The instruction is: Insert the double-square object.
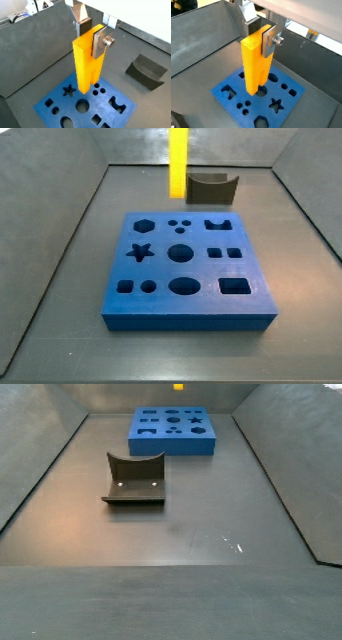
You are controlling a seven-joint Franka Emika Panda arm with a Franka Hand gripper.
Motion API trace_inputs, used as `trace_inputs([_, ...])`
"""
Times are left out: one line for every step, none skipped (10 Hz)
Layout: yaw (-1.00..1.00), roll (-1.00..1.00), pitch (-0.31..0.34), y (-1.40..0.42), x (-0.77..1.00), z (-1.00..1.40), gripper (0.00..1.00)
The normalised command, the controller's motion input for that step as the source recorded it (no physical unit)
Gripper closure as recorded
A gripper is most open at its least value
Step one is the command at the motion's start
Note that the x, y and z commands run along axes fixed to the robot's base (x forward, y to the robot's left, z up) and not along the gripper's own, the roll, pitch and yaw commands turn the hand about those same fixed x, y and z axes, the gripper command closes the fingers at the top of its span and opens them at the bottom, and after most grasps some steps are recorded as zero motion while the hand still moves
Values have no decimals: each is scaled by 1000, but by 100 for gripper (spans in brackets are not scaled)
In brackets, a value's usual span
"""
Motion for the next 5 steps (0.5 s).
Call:
trace_inputs([-123, 0, 40, -149, 346, -31, 100])
trace_inputs([-371, -31, 0, -180, 646, -306, 100])
trace_inputs([-420, -33, 0, -134, 671, -529, 100])
trace_inputs([-400, -40, 0, -46, 634, -666, 100])
trace_inputs([-131, 0, 114, 0, 474, -489, 100])
